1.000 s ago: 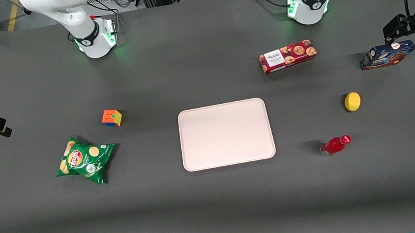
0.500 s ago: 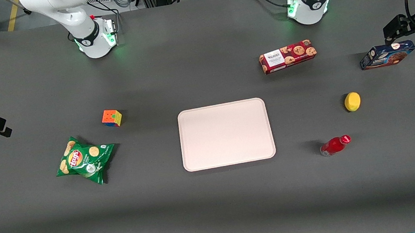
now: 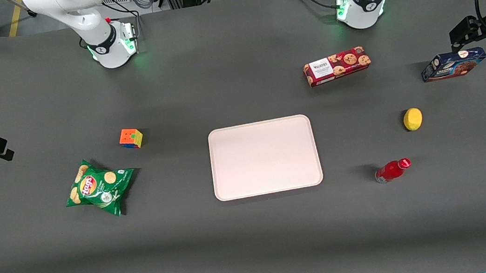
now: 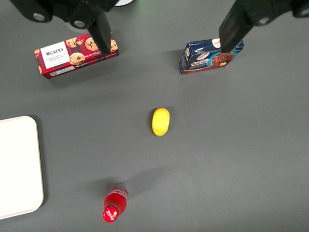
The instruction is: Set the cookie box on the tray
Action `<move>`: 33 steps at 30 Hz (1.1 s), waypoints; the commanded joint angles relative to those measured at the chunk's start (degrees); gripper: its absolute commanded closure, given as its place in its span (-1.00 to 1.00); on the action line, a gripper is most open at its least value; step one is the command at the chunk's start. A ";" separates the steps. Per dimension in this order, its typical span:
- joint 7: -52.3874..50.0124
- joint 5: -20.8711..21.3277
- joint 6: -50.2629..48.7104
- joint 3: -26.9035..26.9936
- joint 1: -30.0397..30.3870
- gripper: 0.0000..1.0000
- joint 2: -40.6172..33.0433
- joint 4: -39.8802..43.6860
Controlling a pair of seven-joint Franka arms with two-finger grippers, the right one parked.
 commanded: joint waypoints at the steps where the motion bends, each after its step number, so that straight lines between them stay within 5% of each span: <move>1: -0.33 -0.12 -0.17 -0.21 -0.36 -1.00 -0.25 1.25; 13: -1.03 0.58 -4.03 0.40 2.28 -1.00 -0.77 1.96; 23: -15.60 6.29 -18.54 14.81 2.72 -1.00 -5.51 6.71; 28: -32.65 10.16 -15.92 15.26 2.80 -1.00 -9.73 -0.04; 33: -46.19 10.43 -3.19 14.91 2.98 -1.00 -15.88 -16.29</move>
